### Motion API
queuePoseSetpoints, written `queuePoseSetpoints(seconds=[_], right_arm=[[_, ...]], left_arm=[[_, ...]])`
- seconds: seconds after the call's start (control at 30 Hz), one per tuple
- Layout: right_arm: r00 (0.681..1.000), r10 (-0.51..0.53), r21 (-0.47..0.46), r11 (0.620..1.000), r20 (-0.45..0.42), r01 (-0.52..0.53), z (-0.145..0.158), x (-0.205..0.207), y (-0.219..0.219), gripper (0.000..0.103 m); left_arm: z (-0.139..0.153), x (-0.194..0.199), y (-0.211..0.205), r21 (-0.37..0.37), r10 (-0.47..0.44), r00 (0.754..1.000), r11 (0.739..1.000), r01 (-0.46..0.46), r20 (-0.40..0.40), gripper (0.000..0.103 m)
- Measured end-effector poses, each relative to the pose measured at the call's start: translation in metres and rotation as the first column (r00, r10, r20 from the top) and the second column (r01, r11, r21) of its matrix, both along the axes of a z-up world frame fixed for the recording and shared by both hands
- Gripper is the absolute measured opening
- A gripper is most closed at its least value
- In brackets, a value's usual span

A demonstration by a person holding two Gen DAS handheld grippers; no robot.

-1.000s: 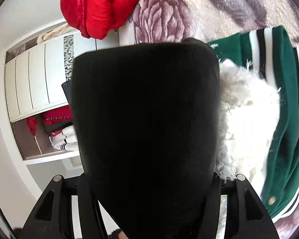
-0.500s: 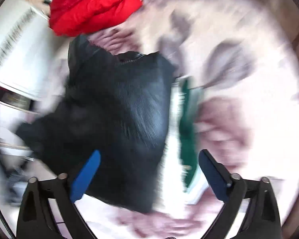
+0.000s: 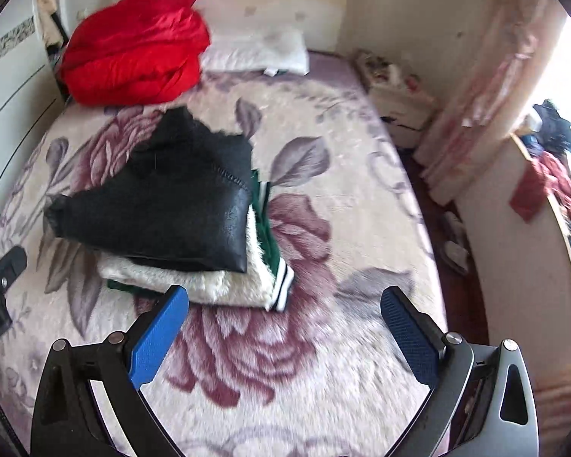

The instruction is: Fold large clothes

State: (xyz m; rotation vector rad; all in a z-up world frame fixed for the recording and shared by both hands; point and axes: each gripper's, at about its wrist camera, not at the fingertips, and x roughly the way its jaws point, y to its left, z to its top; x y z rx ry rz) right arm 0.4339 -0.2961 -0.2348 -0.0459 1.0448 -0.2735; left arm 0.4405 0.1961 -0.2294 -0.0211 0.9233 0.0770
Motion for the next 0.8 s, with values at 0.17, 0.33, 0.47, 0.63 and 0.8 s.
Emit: queuePoseSetpoints(seconds=[0.17, 0.33, 0.47, 0.63, 0.8], right_arm=[[0.997, -0.044, -0.020, 0.999, 0.057, 0.045, 0.084, -0.076, 0.013, 0.102], [0.995, -0.044, -0.021, 0.999, 0.087, 0.046, 0.160, -0.156, 0.020, 0.102], [0.989, -0.004, -0.043, 0.999, 0.147, 0.011, 0.220, -0.223, 0.029, 0.102], [0.971, 0.028, -0.064, 0.998, 0.236, -0.013, 0.280, -0.297, 0.039, 0.102], [0.958, 0.046, -0.062, 0.998, 0.282, -0.030, 0.320, -0.350, 0.039, 0.102]], left_arm=[[0.062, -0.059, 0.001, 0.027, -0.025, 0.999, 0.999, 0.023, 0.048, 0.101], [0.129, -0.128, 0.006, 0.031, -0.014, 0.994, 0.999, 0.011, 0.110, 0.101], [0.171, -0.177, 0.007, 0.017, -0.002, 0.988, 1.000, -0.001, 0.157, 0.101], [0.209, -0.224, 0.002, 0.014, -0.002, 0.979, 1.000, -0.001, 0.202, 0.101], [0.237, -0.262, -0.003, 0.015, 0.000, 0.970, 1.000, -0.004, 0.243, 0.101]])
